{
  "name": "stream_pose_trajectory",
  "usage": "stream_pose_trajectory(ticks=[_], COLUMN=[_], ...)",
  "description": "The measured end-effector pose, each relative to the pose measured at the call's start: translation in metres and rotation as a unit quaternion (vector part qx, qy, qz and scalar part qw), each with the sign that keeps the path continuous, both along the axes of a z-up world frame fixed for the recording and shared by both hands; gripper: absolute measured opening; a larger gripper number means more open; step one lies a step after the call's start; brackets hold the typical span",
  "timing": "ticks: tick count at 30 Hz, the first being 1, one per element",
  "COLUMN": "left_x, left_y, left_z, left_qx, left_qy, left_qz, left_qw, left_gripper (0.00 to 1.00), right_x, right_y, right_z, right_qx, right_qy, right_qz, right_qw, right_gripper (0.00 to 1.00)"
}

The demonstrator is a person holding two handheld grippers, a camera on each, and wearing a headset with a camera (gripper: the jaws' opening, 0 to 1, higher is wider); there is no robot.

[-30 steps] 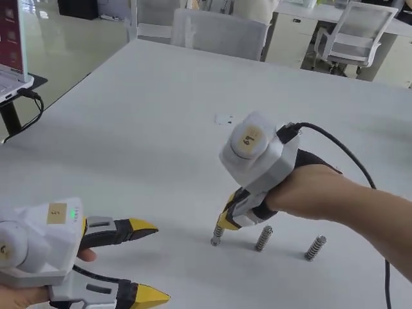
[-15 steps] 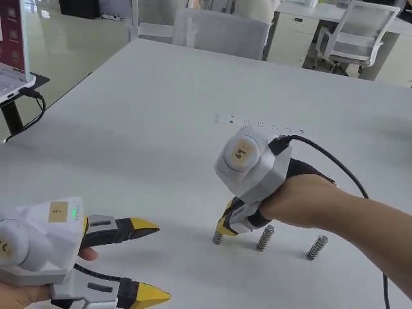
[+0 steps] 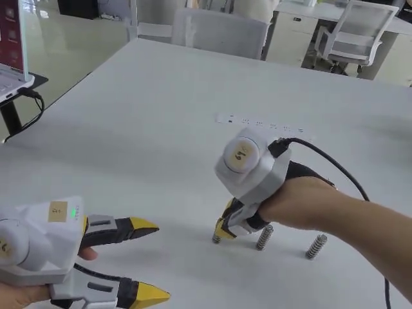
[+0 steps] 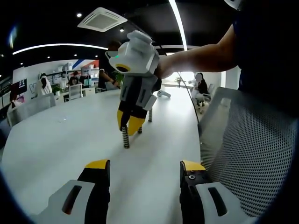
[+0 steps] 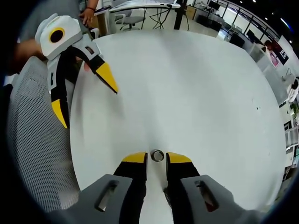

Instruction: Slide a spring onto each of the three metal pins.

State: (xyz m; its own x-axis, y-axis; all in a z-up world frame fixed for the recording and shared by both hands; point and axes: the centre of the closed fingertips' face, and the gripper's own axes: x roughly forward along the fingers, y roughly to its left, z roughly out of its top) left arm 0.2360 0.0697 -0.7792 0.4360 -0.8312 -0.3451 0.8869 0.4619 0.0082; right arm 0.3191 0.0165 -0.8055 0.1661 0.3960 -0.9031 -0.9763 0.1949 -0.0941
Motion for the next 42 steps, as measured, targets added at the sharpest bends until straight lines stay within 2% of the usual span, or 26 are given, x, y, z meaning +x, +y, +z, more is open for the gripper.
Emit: stream_pose_trajectory(ticks=[12,14,17,22,26,30,34,42], left_x=[0.002,0.003,0.004,0.005,0.006,0.007,0.009,0.012], left_y=[-0.001,-0.002,-0.002,-0.004,-0.006,-0.007,-0.011,-0.014], left_z=[0.0,0.0,0.001,0.001,0.0,0.0,0.003,0.009], left_qx=[0.003,0.002,0.003,0.001,0.003,0.004,0.004,0.002], left_qy=[0.001,0.0,0.001,0.002,0.004,0.005,0.003,-0.002], left_qz=[-0.004,-0.005,-0.006,-0.005,-0.007,-0.009,-0.01,-0.01], left_qw=[1.0,1.0,1.0,1.0,1.0,0.9999,0.9999,0.9999], left_gripper=[0.56,0.56,0.57,0.57,0.57,0.57,0.57,0.57], right_x=[0.003,0.004,0.007,0.013,0.018,0.021,0.025,0.027], right_y=[-0.006,-0.009,-0.012,-0.026,-0.037,-0.049,-0.062,-0.094], right_z=[0.019,0.024,0.031,0.045,0.057,0.067,0.077,0.089], right_qx=[0.045,0.056,0.075,0.093,0.119,0.133,0.154,0.171], right_qy=[-0.013,-0.017,-0.025,-0.042,-0.058,-0.068,-0.076,-0.093], right_qz=[-0.019,-0.024,-0.033,-0.049,-0.067,-0.083,-0.104,-0.132], right_qw=[0.9987,0.998,0.9964,0.9935,0.989,0.9853,0.9797,0.9721], right_gripper=[0.29,0.3,0.38,0.42,0.45,0.47,0.48,0.49])
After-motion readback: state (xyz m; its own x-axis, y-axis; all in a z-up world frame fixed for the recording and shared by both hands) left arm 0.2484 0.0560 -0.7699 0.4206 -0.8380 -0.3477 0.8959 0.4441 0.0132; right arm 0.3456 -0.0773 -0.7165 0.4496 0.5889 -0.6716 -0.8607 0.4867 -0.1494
